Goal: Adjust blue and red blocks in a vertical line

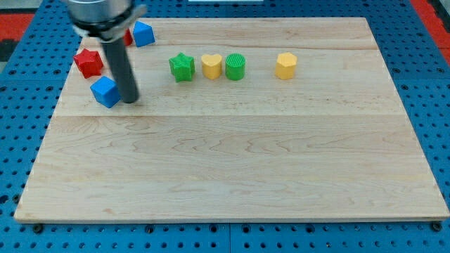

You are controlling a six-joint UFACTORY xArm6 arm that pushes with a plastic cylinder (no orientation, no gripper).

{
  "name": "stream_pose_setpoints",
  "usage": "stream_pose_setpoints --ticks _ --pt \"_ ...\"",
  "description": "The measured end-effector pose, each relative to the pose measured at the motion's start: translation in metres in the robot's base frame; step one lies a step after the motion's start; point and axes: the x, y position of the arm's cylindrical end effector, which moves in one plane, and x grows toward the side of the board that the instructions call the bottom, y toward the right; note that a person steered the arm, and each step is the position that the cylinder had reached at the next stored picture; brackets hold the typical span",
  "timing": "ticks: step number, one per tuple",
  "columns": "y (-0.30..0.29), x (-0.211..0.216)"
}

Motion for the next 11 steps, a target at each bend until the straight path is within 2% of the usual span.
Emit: stream_pose_setpoints --ticks 1,2,4,5,7,8,10,11 --pt "0.011 0.048" --pt "-0.110 0.036" --pt "-0.081 -0.050" --pt "-0.119 -0.088" --pt "-0.083 -0.085" --pt "-0.103 -0.086" --pt "-0.062 -0.083" --pt "-0.084 -0.058"
